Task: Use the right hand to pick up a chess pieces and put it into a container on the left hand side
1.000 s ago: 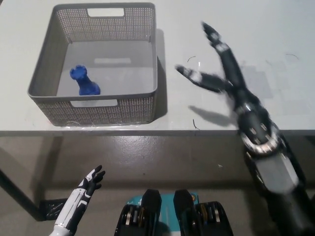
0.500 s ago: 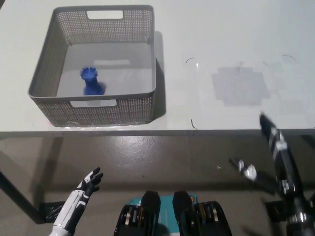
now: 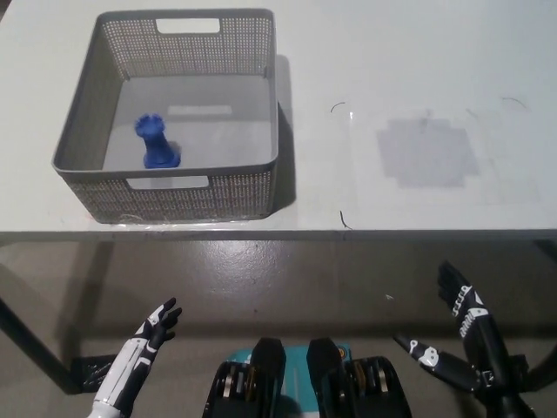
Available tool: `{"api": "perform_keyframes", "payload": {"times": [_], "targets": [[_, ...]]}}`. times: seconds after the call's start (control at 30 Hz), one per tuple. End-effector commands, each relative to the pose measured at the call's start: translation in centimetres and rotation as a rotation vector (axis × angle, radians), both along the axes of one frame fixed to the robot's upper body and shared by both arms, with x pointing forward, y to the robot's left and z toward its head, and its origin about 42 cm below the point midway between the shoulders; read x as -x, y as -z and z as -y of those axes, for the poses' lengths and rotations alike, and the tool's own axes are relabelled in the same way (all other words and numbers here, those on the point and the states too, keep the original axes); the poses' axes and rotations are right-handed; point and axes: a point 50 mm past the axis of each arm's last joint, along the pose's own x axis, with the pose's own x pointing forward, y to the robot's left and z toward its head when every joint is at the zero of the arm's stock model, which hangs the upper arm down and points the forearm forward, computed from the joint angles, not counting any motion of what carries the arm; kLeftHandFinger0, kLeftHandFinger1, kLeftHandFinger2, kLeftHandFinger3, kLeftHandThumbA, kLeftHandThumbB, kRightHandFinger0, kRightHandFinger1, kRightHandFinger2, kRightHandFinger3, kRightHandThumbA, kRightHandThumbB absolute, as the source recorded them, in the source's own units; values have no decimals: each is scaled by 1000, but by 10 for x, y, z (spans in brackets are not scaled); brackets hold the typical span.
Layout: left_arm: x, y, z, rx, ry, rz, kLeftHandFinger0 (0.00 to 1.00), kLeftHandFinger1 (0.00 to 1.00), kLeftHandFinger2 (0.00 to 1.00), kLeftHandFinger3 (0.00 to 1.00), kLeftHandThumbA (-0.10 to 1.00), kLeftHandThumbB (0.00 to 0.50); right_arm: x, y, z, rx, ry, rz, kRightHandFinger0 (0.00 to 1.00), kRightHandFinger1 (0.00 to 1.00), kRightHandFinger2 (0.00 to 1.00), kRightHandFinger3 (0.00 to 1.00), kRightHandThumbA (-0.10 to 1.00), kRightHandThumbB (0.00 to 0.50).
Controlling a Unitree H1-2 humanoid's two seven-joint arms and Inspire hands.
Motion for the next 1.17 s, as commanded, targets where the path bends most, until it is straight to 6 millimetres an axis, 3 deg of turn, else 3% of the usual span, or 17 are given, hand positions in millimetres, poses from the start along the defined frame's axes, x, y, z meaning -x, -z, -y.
{"api": "perform_keyframes", "payload": {"times": [0.0,0.1,0.33,1.13], "targets": [[-3,-8,-6,2,-7,64,1000,1000,1000,1000,1000,288,-10,-7,-3,-60,-48,42,1000,1000,1000,1000,1000,161],[-4,-8,-6,2,-13,59,1000,1000,1000,1000,1000,308,-13,-6,-4,-63,-53,37,1000,1000,1000,1000,1000,197],[-5,-7,-6,6,-15,62,1000,1000,1000,1000,1000,294,-13,-6,-2,-68,-58,26,1000,1000,1000,1000,1000,206],[-5,-8,-5,9,-21,68,1000,1000,1000,1000,1000,285,-19,-9,-3,-55,-69,10,1000,1000,1000,1000,1000,189]]}}
